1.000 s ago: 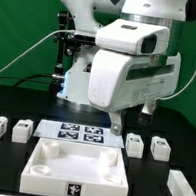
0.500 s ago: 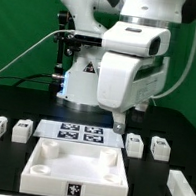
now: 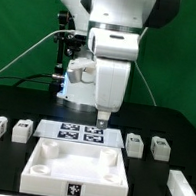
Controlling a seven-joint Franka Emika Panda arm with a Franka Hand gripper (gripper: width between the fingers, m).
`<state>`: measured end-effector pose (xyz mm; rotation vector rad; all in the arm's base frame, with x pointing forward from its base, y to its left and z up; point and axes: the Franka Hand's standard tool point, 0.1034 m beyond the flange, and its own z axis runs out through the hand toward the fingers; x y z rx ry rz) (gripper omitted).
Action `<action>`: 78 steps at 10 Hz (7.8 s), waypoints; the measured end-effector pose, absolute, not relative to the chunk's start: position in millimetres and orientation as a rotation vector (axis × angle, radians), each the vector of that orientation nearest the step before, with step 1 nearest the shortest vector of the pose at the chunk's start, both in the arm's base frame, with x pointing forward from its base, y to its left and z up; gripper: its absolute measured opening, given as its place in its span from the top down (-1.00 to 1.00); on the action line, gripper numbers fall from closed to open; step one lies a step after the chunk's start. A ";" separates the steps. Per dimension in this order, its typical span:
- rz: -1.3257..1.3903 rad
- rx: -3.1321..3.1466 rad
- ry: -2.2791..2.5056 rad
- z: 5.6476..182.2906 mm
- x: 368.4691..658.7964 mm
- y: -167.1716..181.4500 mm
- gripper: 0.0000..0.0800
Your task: Assemble one leg
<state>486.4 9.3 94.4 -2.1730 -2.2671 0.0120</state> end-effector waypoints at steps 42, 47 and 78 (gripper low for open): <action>0.039 -2.187 -2.151 8.1 426.9 -18.8 -0.55; 0.040 -2.187 -2.150 7.7 426.6 -19.0 0.74; -0.054 -2.209 -2.143 7.1 495.0 62.1 -0.62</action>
Offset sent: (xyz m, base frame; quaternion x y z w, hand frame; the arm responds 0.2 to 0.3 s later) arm 0.0000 0.0000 0.0000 0.0000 0.0000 0.0000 1.0000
